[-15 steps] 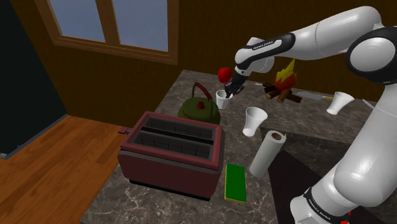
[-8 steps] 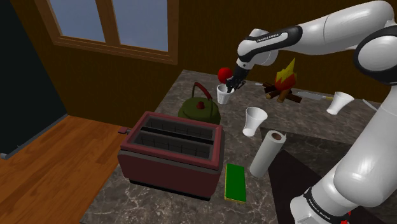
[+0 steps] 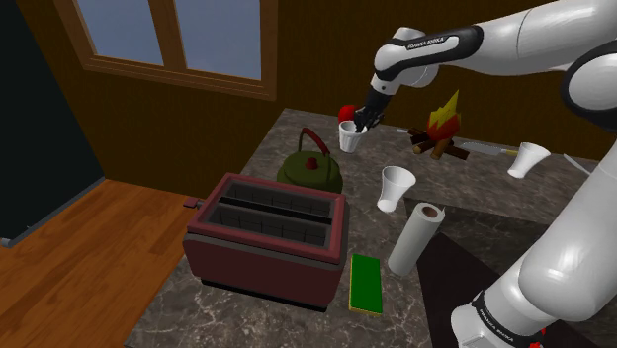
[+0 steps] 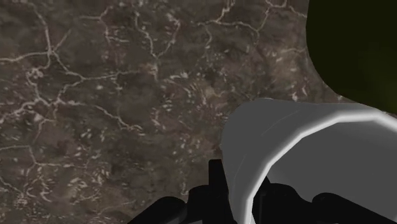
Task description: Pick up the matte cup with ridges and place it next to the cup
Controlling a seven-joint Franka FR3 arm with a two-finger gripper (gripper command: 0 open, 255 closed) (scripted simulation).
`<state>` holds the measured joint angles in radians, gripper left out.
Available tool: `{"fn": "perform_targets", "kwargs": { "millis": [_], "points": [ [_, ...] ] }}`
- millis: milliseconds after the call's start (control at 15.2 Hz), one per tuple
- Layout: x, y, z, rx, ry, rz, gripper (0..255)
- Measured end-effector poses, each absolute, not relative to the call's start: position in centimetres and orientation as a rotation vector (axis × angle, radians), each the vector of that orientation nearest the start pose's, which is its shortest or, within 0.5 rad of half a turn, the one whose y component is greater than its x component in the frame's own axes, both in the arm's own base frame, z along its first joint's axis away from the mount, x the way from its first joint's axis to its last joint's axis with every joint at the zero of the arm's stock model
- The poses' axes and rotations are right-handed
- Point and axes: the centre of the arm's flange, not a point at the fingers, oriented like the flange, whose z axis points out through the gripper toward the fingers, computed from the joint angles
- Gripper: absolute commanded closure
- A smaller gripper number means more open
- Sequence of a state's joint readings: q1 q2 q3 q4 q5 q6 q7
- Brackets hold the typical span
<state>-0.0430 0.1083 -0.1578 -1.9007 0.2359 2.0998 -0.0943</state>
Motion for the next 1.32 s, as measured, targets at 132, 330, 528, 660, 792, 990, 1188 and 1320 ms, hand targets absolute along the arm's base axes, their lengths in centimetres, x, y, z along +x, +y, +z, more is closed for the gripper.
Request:
{"fn": "perform_targets", "kwargs": {
  "millis": [132, 330, 528, 660, 792, 990, 1188, 1320],
  "points": [
    [58.8, -10.6, 46.4, -2.943, 0.318, -0.178, 255],
    [58.7, -10.6, 47.9, -2.943, 0.317, -0.178, 255],
    [58.7, -10.6, 49.5, -2.943, 0.318, -0.178, 255],
    [58.6, -10.7, 50.6, -2.943, 0.317, -0.178, 255],
    [58.7, -10.6, 51.7, -2.943, 0.318, -0.178, 255],
    [58.7, -10.5, 53.1, -2.943, 0.318, -0.177, 255],
    [58.3, -11.1, 54.4, -2.943, 0.318, -0.177, 255],
    [56.7, -12.5, 54.7, -2.943, 0.318, -0.177, 255]
  ]
}}
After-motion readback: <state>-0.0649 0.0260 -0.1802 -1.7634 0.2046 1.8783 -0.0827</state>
